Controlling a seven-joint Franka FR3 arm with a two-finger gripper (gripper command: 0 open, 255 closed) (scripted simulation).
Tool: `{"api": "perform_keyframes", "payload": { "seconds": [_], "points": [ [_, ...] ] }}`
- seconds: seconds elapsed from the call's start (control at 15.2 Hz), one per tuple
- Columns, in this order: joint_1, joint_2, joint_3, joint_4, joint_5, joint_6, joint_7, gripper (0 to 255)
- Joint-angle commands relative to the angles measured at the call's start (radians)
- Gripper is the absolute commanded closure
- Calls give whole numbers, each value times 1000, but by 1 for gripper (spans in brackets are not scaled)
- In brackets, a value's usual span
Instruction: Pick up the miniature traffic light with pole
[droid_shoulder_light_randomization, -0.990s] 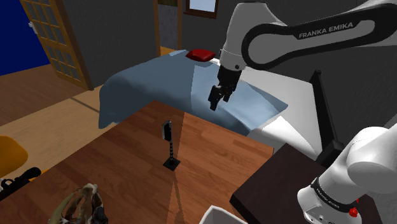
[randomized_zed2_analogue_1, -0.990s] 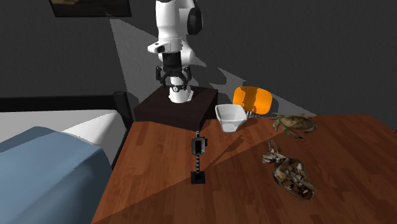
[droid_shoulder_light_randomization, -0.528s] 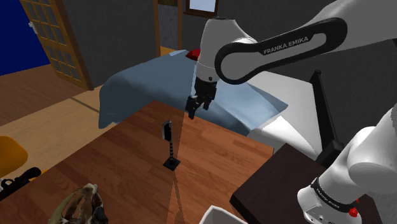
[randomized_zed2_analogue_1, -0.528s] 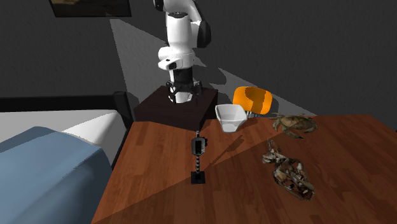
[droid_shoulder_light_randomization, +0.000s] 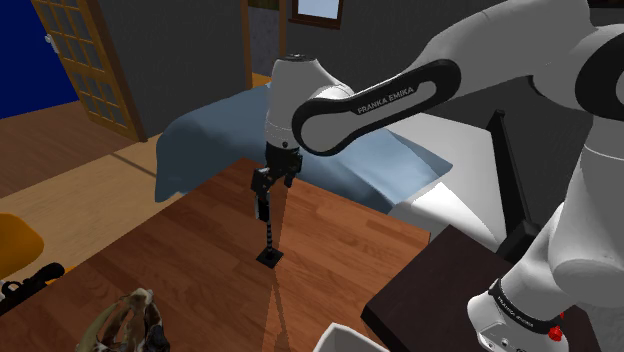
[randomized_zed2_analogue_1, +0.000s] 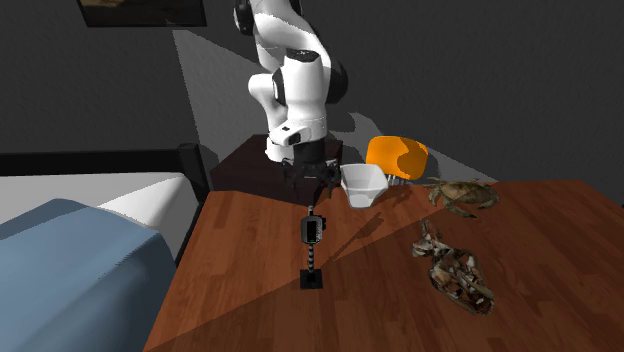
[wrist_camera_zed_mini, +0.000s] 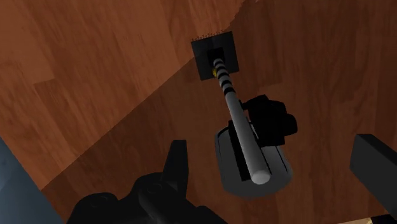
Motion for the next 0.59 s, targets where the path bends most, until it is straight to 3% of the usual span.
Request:
{"api": "perform_keyframes", "payload": {
  "seconds": [0.0,0.53],
  "points": [
    [30,76,-4,71,-36,3,35,0],
    [41,125,-19,33,-63,86,51,0]
  ]
}}
